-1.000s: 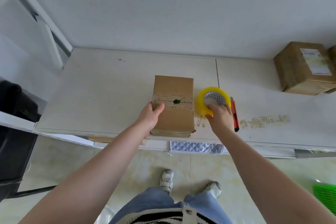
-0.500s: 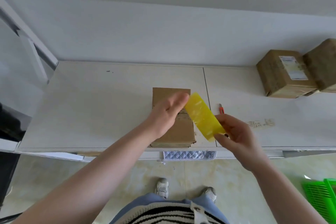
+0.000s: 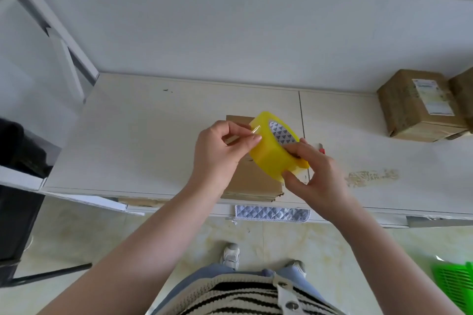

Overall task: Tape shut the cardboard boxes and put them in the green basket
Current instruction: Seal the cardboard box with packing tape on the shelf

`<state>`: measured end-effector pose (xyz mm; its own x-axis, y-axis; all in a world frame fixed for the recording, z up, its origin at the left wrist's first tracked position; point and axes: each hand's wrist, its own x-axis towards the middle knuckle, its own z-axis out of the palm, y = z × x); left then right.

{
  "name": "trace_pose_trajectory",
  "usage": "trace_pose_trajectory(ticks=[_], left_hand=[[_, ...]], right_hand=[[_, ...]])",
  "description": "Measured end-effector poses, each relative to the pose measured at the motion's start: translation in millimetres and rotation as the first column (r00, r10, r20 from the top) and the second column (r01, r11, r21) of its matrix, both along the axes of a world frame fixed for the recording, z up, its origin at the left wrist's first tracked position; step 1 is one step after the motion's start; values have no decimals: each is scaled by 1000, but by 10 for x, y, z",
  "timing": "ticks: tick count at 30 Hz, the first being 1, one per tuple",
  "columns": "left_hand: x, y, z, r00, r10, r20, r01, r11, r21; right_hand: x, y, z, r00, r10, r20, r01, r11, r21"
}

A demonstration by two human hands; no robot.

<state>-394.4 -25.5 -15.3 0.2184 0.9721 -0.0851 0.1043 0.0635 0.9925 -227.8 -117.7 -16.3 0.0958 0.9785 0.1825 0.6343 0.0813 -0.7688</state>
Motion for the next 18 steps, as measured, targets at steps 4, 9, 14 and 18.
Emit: trace_pose_trajectory(ticks=[4, 9, 14, 18], left_hand=[[-27, 51, 34, 987, 53, 150, -10, 963, -270], [-107, 43, 237, 950, 82, 300, -52, 993, -109], [-58, 21, 193, 956, 143, 255, -119, 987, -108], [-175, 184, -115, 916, 373, 147, -321, 902, -289]], right_hand=[[35, 26, 36, 989, 138, 50, -136, 990, -42], [253, 162, 153, 988, 44, 148, -31, 996, -89], [347, 344, 234, 938, -182, 295, 239, 956, -168], [420, 461, 267, 943, -120, 309, 209, 939, -273]])
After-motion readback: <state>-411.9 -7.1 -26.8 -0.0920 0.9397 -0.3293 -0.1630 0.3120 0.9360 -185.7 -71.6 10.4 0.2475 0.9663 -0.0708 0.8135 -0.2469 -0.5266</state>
